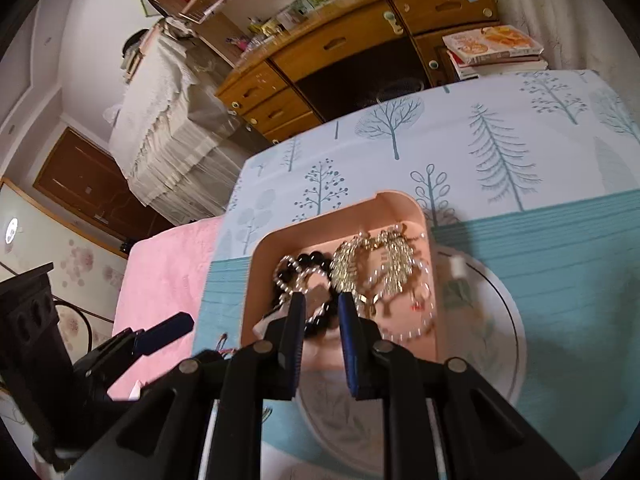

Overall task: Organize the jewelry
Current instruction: 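Drop the pink watch into the pink box while the right drops the gold comb, then move the right gripper to the butterfly brooch and close on it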

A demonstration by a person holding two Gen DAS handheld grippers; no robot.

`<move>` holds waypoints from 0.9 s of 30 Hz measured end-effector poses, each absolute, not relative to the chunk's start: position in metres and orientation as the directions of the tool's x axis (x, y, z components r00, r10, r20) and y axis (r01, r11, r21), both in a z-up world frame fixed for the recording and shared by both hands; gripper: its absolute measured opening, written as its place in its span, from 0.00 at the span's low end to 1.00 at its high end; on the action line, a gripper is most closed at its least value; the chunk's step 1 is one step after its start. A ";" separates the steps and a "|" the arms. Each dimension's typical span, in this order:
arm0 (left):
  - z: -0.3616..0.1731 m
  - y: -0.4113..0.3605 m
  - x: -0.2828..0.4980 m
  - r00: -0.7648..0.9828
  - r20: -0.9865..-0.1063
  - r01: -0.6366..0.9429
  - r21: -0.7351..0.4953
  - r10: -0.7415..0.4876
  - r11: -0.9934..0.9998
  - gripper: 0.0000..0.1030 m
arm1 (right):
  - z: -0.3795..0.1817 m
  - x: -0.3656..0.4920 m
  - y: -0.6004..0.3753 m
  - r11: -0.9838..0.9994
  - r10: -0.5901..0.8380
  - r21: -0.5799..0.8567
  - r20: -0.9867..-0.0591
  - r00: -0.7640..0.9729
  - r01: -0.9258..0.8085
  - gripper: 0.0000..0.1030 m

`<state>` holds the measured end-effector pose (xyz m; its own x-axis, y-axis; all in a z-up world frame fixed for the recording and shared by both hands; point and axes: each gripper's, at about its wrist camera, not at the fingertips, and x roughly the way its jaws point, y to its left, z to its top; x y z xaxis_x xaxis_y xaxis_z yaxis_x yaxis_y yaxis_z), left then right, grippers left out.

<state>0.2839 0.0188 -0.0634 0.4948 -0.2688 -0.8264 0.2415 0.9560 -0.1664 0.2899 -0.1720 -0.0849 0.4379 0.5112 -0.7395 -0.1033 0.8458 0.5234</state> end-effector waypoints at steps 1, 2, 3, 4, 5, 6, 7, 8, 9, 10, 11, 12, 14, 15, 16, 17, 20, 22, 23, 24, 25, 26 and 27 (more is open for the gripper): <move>-0.060 0.022 0.277 0.501 -0.824 0.240 -0.160 -0.264 0.957 0.64 | -0.082 0.286 -0.172 0.846 0.512 0.523 -0.737 0.441 -0.108 0.16; -0.058 0.024 0.273 0.503 -0.823 0.237 -0.160 -0.262 0.958 0.64 | -0.078 0.277 -0.173 0.846 0.513 0.520 -0.734 0.446 -0.118 0.16; -0.054 0.028 0.267 0.507 -0.822 0.233 -0.162 -0.262 0.959 0.64 | -0.074 0.269 -0.172 0.848 0.512 0.515 -0.732 0.450 -0.128 0.16; -0.051 0.032 0.260 0.510 -0.819 0.226 -0.166 -0.262 0.960 0.64 | -0.072 0.264 -0.172 0.850 0.510 0.510 -0.732 0.451 -0.134 0.16; -0.048 0.037 0.254 0.514 -0.817 0.222 -0.169 -0.262 0.960 0.64 | -0.068 0.256 -0.171 0.855 0.505 0.498 -0.734 0.455 -0.144 0.16; -0.045 0.039 0.250 0.517 -0.816 0.219 -0.167 -0.259 0.961 0.64 | -0.066 0.250 -0.171 0.858 0.501 0.492 -0.734 0.459 -0.151 0.16; -0.041 0.043 0.242 0.526 -0.813 0.212 -0.159 -0.249 0.964 0.64 | -0.064 0.243 -0.169 0.859 0.500 0.486 -0.733 0.461 -0.160 0.16; -0.038 0.046 0.236 0.533 -0.811 0.207 -0.153 -0.243 0.966 0.64 | -0.062 0.235 -0.167 0.861 0.499 0.480 -0.734 0.460 -0.167 0.16; -0.035 0.049 0.230 0.540 -0.807 0.203 -0.149 -0.238 0.968 0.65 | -0.060 0.227 -0.165 0.858 0.506 0.483 -0.732 0.457 -0.176 0.16; -0.033 0.052 0.226 0.545 -0.805 0.200 -0.147 -0.234 0.969 0.65 | -0.058 0.220 -0.164 0.852 0.516 0.487 -0.727 0.453 -0.190 0.16; -0.031 0.055 0.219 0.552 -0.802 0.196 -0.142 -0.229 0.970 0.66 | -0.058 0.213 -0.162 0.850 0.521 0.486 -0.725 0.451 -0.202 0.16; -0.029 0.057 0.212 0.561 -0.798 0.191 -0.136 -0.222 0.972 0.68 | -0.057 0.206 -0.160 0.850 0.524 0.483 -0.723 0.450 -0.212 0.16; -0.026 0.060 0.197 0.580 -0.788 0.187 -0.117 -0.206 0.975 0.70 | -0.054 0.189 -0.155 0.846 0.532 0.478 -0.717 0.451 -0.237 0.16; -0.026 0.060 0.189 0.588 -0.784 0.188 -0.104 -0.197 0.977 0.70 | -0.053 0.182 -0.154 0.844 0.535 0.478 -0.717 0.447 -0.244 0.16; -0.025 0.061 0.183 0.593 -0.783 0.190 -0.092 -0.189 0.977 0.70 | -0.053 0.177 -0.153 0.841 0.540 0.479 -0.715 0.444 -0.250 0.16; -0.025 0.061 0.177 0.596 -0.782 0.192 -0.082 -0.182 0.978 0.70 | -0.052 0.171 -0.151 0.837 0.547 0.483 -0.713 0.439 -0.258 0.16; -0.026 0.062 0.160 0.596 -0.783 0.200 -0.073 -0.180 0.977 0.70 | -0.051 0.160 -0.147 0.840 0.542 0.470 -0.726 0.424 -0.270 0.16; -0.027 0.063 0.152 0.589 -0.785 0.205 -0.087 -0.194 0.975 0.70 | -0.051 0.154 -0.143 0.851 0.525 0.444 -0.741 0.418 -0.282 0.16; -0.028 0.064 0.149 0.585 -0.786 0.207 -0.094 -0.200 0.974 0.70 | -0.052 0.152 -0.142 0.854 0.519 0.434 -0.748 0.415 -0.286 0.16; -0.029 0.064 0.145 0.581 -0.787 0.212 -0.100 -0.207 0.972 0.70 | -0.052 0.150 -0.140 0.857 0.513 0.425 -0.754 0.410 -0.292 0.16; -0.031 0.064 0.143 0.579 -0.787 0.215 -0.102 -0.211 0.971 0.70 | -0.053 0.149 -0.139 0.859 0.510 0.419 -0.758 0.407 -0.295 0.16; -0.033 0.063 0.140 0.577 -0.788 0.219 -0.103 -0.214 0.970 0.70 | -0.055 0.148 -0.138 0.862 0.503 0.408 -0.766 0.402 -0.301 0.16; -0.037 0.063 0.138 0.573 -0.790 0.223 -0.103 -0.216 0.969 0.70 | -0.057 0.147 -0.138 0.865 0.496 0.400 -0.771 0.399 -0.304 0.16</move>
